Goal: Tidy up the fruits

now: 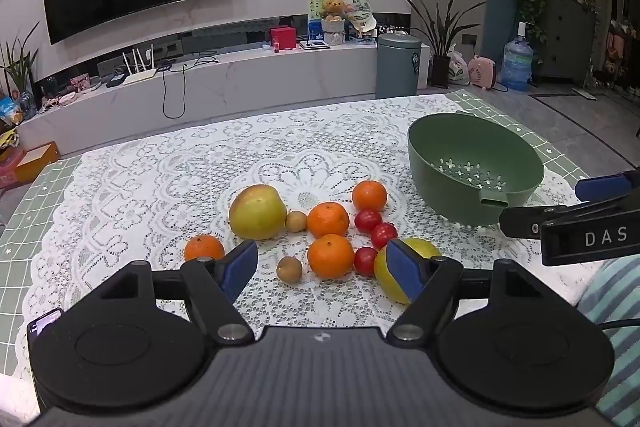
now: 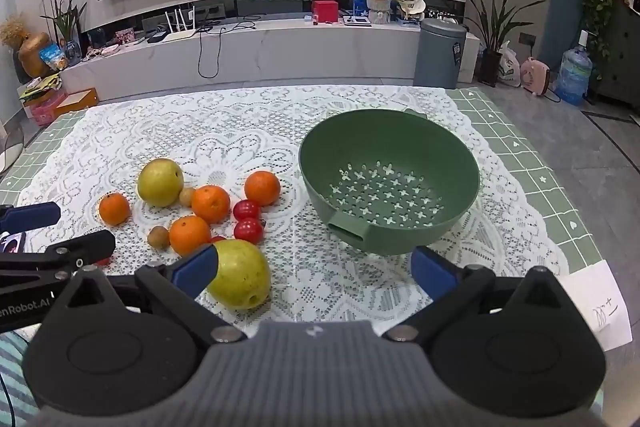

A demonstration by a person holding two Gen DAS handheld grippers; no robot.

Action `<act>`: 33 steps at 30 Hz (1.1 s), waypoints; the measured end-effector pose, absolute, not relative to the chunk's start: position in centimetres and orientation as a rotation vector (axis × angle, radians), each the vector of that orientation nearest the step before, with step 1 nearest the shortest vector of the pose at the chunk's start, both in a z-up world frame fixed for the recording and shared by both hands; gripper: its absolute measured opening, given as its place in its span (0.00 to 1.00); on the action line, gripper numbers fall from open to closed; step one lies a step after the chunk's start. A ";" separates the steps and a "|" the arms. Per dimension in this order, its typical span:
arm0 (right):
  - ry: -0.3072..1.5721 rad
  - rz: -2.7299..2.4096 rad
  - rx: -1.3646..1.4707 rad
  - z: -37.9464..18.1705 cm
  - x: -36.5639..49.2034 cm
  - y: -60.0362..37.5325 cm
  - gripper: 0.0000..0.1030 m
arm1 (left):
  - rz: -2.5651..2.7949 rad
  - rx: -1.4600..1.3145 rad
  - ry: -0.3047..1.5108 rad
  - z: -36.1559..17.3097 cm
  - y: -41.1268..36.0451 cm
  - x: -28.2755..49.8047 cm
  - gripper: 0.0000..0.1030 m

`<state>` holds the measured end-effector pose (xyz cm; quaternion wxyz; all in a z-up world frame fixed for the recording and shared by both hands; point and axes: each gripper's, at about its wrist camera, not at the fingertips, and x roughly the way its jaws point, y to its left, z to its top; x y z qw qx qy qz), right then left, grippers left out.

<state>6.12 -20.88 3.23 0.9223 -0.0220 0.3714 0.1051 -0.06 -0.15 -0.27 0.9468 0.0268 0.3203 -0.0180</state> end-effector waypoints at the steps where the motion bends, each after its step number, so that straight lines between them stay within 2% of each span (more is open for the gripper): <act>1: 0.762 0.215 -0.046 3.2 6.0 -20.8 0.96 | -0.037 0.055 0.652 -0.3 -0.1 -0.1 0.84; 33: 0.764 0.217 -0.058 2.7 5.4 -20.7 0.96 | -0.047 0.061 0.660 -0.3 -0.9 -0.6 0.84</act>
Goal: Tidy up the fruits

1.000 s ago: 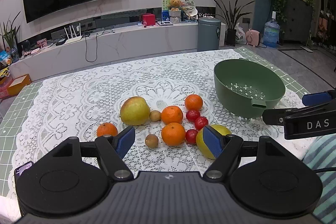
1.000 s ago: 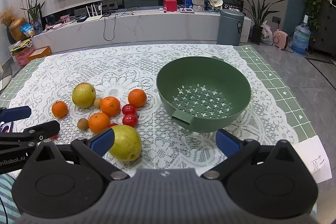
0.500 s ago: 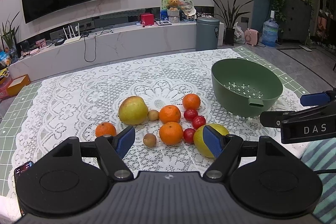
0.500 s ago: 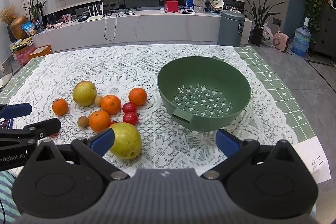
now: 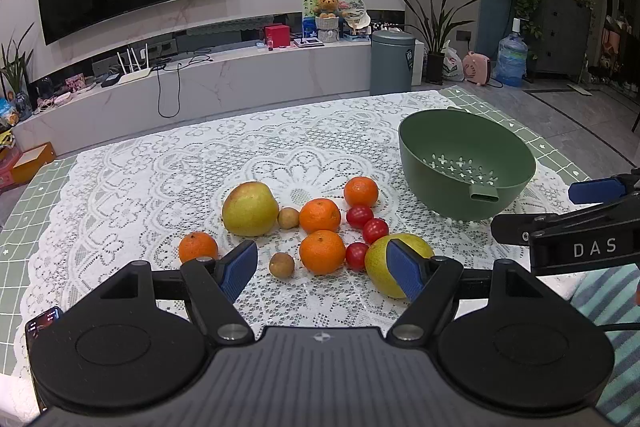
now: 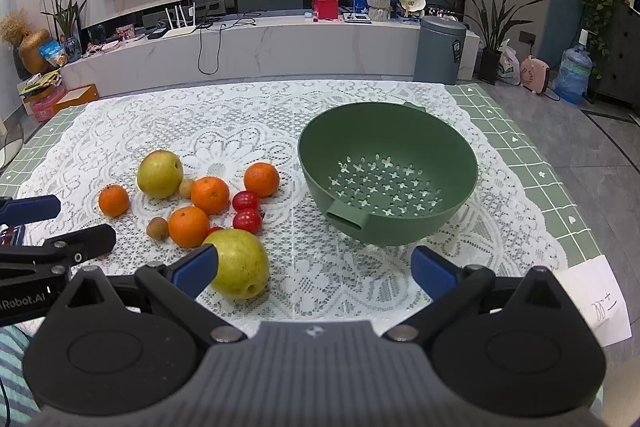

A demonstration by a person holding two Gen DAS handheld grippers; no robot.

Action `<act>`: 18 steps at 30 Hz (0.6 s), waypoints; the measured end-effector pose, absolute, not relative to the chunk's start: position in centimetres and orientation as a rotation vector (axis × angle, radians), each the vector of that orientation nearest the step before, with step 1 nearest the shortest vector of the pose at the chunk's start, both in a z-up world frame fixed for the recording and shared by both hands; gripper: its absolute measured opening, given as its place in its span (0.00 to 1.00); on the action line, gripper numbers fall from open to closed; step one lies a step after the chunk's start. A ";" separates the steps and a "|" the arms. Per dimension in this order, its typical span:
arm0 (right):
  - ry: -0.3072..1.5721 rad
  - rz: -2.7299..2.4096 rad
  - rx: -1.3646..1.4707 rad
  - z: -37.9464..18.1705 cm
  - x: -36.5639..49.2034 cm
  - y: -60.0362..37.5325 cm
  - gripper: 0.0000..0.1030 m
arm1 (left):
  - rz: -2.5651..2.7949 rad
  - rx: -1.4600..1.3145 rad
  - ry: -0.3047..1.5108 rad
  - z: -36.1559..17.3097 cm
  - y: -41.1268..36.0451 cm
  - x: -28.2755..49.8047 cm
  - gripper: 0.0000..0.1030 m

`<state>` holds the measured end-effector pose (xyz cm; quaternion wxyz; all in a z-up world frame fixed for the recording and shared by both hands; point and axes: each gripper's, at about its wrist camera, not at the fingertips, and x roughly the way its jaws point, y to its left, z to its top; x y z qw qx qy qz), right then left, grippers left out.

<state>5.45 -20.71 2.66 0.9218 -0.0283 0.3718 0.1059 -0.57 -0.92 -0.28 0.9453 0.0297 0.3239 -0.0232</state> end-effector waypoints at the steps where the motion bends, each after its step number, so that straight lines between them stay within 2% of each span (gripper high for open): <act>1: 0.763 0.217 -0.059 2.7 5.4 -20.7 0.96 | -0.047 0.061 0.660 -0.3 -0.9 -0.5 0.84; 18: 0.775 0.209 -0.065 2.5 5.6 -20.6 0.96 | -0.059 0.053 0.680 -0.4 -0.9 -0.5 0.84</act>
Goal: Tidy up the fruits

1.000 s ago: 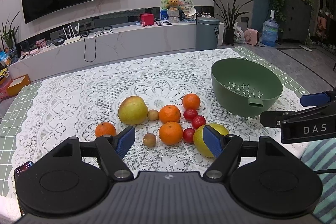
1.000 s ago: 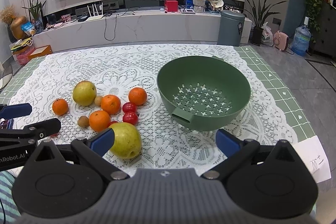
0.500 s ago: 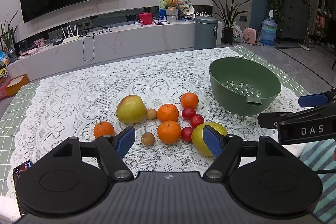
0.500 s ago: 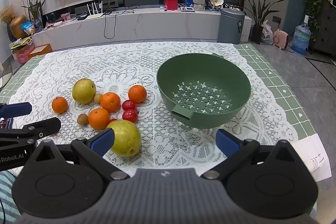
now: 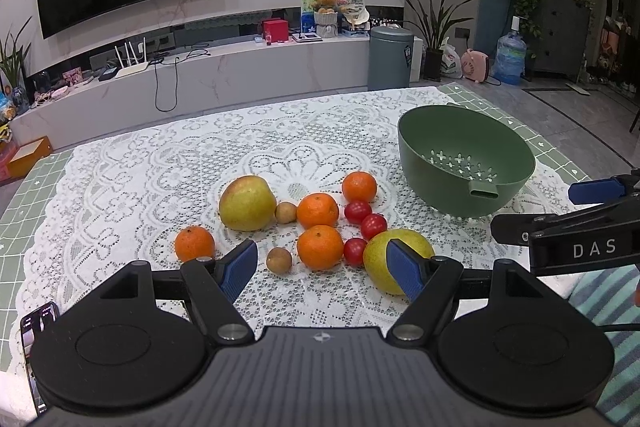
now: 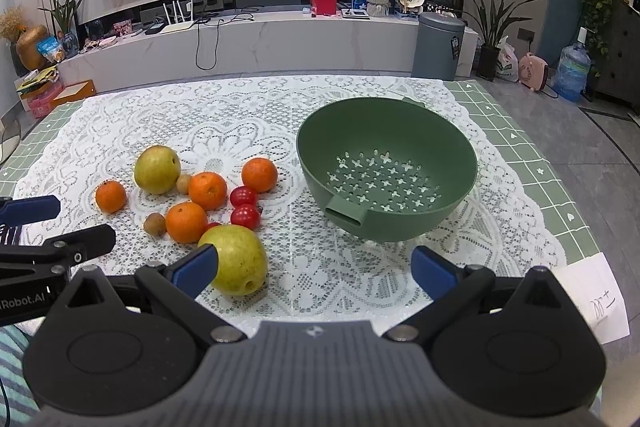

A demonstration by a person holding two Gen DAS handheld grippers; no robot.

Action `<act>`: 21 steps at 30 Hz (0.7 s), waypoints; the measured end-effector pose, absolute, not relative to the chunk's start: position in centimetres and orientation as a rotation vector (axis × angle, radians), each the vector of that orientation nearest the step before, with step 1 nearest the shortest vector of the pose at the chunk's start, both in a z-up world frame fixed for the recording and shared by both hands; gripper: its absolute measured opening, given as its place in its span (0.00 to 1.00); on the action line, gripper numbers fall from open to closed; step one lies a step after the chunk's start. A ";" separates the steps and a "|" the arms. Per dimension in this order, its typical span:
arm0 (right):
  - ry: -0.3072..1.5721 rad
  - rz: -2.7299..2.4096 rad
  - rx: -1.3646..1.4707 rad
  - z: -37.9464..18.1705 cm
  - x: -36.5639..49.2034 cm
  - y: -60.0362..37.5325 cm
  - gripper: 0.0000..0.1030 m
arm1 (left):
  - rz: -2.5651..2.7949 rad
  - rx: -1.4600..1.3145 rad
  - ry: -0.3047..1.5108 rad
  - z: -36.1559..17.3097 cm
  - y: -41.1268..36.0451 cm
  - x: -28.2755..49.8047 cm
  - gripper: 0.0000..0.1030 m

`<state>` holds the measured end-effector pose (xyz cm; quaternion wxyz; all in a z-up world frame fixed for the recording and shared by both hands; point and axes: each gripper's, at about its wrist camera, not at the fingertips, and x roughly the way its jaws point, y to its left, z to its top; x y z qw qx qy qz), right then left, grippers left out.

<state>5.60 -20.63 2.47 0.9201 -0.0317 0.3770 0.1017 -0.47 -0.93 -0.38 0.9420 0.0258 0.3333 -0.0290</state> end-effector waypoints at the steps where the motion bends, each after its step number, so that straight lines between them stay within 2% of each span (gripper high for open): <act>1: 0.775 0.209 -0.065 2.5 5.6 -20.6 0.96 | -0.060 0.053 0.681 -0.4 -0.9 -0.4 0.84; 21: 0.803 0.213 -0.057 1.9 6.2 -20.6 0.96 | -0.063 0.055 0.700 -0.8 -0.5 0.1 0.84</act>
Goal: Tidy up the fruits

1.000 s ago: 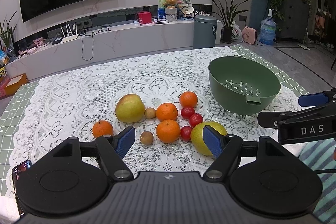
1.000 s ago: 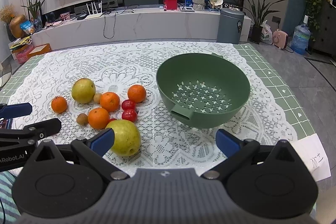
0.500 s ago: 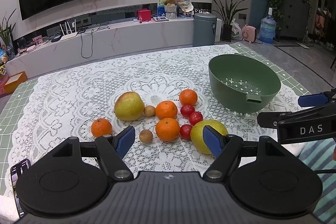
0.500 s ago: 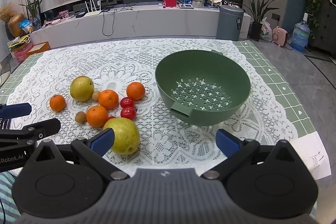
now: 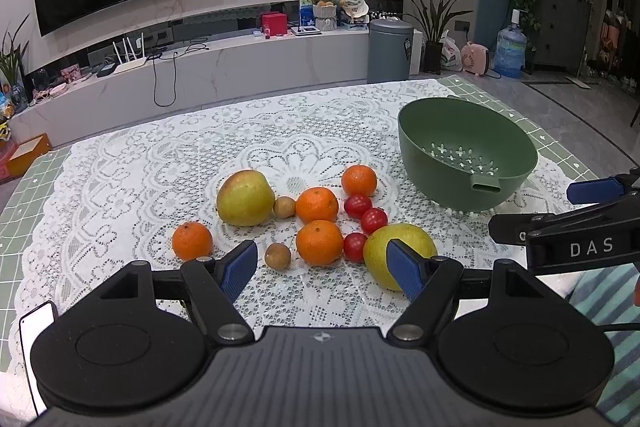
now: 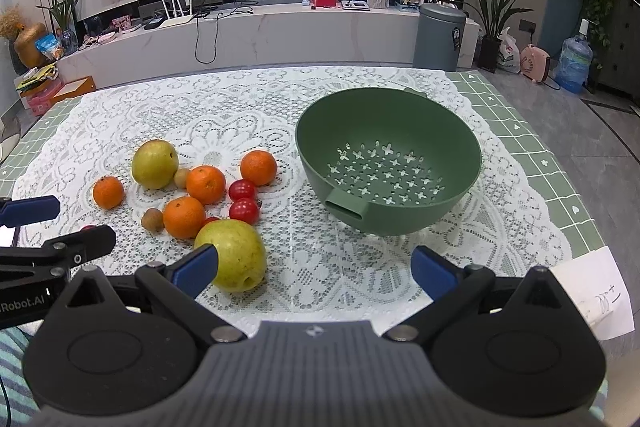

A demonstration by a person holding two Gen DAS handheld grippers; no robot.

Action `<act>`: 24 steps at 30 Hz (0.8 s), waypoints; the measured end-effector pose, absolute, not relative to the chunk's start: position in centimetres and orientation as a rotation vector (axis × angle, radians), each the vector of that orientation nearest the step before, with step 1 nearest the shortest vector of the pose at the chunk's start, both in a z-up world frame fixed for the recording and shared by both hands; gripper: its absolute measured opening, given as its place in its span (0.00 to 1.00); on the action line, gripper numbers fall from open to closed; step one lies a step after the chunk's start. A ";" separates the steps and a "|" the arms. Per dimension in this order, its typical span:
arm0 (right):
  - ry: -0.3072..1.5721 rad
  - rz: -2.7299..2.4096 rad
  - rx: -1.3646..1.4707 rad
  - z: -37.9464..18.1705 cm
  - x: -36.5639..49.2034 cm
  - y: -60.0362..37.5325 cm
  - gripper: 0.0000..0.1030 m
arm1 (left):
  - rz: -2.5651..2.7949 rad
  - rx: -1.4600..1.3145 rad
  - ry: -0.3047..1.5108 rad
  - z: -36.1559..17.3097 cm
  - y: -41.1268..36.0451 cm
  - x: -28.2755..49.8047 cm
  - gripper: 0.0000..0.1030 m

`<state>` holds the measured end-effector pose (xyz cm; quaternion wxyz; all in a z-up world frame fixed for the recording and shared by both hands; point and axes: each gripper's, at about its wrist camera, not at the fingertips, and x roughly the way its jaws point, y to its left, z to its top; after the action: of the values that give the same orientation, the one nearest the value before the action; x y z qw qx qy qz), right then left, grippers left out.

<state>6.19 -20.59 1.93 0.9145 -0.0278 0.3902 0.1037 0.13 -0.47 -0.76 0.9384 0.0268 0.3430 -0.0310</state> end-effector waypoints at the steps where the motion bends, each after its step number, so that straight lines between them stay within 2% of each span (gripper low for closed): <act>1: 0.804 0.216 -0.058 1.9 6.2 -20.5 0.96 | -0.064 0.054 0.701 -0.8 -0.5 0.1 0.84; 6: 0.779 0.255 -0.067 1.6 6.2 -20.1 0.96 | -0.066 0.048 0.703 -1.0 0.0 0.4 0.84; 9: 0.742 0.303 -0.067 1.1 6.0 -19.7 0.96 | -0.072 0.030 0.713 -1.3 0.5 0.7 0.79; 14: 0.767 0.364 -0.069 -0.1 6.7 -18.6 0.96 | -0.069 -0.002 0.761 -2.0 1.4 1.2 0.77; 17: 0.791 0.407 -0.074 -0.9 7.4 -17.6 0.96 | -0.065 0.001 0.766 -2.4 1.8 1.4 0.70; 21: 0.811 0.439 -0.093 -1.9 8.4 -16.6 0.89 | -0.075 0.004 0.782 -2.8 2.2 1.9 0.65; 24: 0.832 0.456 -0.102 -2.6 9.3 -15.9 0.85 | -0.055 0.013 0.785 -3.1 2.4 2.3 0.65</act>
<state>9.30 -15.95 -2.56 0.8883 -0.0493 0.4005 0.2193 2.26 2.38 -3.13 0.9236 0.0065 0.3824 -0.0268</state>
